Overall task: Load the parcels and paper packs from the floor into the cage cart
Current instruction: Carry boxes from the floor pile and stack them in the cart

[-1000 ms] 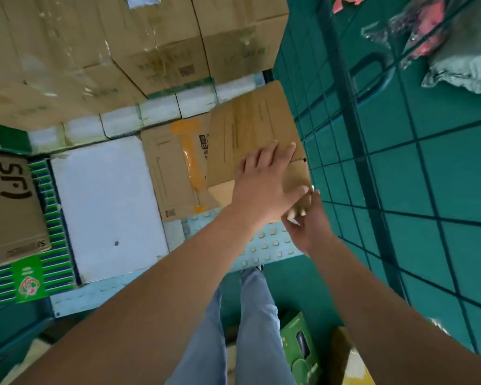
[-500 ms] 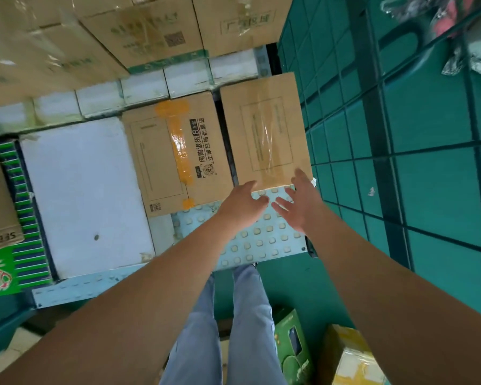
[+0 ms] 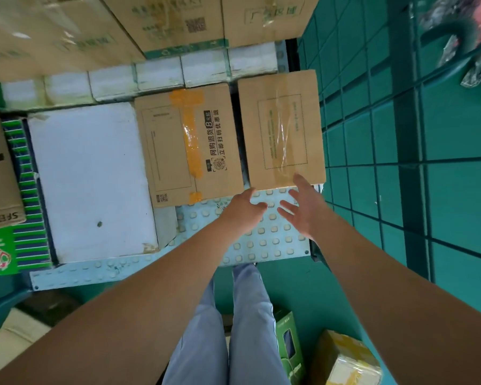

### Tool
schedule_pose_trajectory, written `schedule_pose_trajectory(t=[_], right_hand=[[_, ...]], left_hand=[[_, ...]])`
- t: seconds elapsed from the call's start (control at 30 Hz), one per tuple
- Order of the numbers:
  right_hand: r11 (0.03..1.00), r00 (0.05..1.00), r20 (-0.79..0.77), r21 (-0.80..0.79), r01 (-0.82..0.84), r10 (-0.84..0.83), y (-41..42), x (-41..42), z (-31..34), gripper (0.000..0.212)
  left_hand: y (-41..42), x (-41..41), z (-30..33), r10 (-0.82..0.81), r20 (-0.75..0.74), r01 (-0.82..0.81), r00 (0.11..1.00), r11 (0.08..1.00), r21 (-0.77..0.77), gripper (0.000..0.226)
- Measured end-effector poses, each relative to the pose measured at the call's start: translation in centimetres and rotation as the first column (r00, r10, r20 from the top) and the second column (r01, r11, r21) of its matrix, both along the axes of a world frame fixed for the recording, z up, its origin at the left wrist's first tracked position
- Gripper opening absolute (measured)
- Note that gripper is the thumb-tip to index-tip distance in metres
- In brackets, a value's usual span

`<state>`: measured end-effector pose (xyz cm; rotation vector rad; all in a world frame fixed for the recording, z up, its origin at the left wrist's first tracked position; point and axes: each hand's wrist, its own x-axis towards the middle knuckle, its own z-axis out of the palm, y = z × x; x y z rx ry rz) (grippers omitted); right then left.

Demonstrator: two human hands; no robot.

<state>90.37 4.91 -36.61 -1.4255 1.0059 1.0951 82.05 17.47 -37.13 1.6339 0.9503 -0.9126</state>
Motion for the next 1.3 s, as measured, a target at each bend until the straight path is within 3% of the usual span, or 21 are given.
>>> schedule_pose_trajectory(t=[0.2,0.47,0.6,0.83,1.07,1.2,1.3], right_hand=[[0.988,0.991,-0.012,0.078,-0.134,0.135,2.9,-3.1,7.0,0.052],[0.924,0.941,0.067,0.174,-0.34,0.333,7.4,-10.0,21.4,0.049],[0.852,0.884,0.106,0.237,-0.466,0.455,9.5,-14.6,26.9,0.052],[0.635,0.684,0.198,0.258,-0.728,0.702,13.5,-23.9,32.9,0.054],[0.394,0.44,0.24,0.218,-0.893,0.865,16.2,-34.7,35.4,0.057],[0.241,0.291,0.27,0.201,-0.949,0.918,17.0,-41.7,36.6,0.052],[0.12,0.168,0.279,0.18,-0.976,0.946,17.0,-46.8,36.9,0.052]], left_hand=[[3.2,-4.3,6.1,0.165,-0.007,-0.165,0.986,0.986,0.028,0.062],[6.0,-12.3,19.9,0.477,0.099,-0.483,0.874,0.874,0.054,0.059],[6.8,-18.4,25.3,0.695,0.145,-0.704,0.704,0.71,0.012,0.06],[6.8,-30.3,29.9,0.943,0.158,-0.95,0.293,0.306,-0.066,0.051],[4.2,-43.0,31.8,0.977,0.212,-0.987,-0.01,0.025,-0.161,0.051],[2.5,-49.8,32.7,0.962,0.187,-0.972,-0.199,-0.17,-0.163,0.028],[1.3,-54.7,33.0,0.928,0.21,-0.946,-0.307,-0.273,-0.176,0.038]])
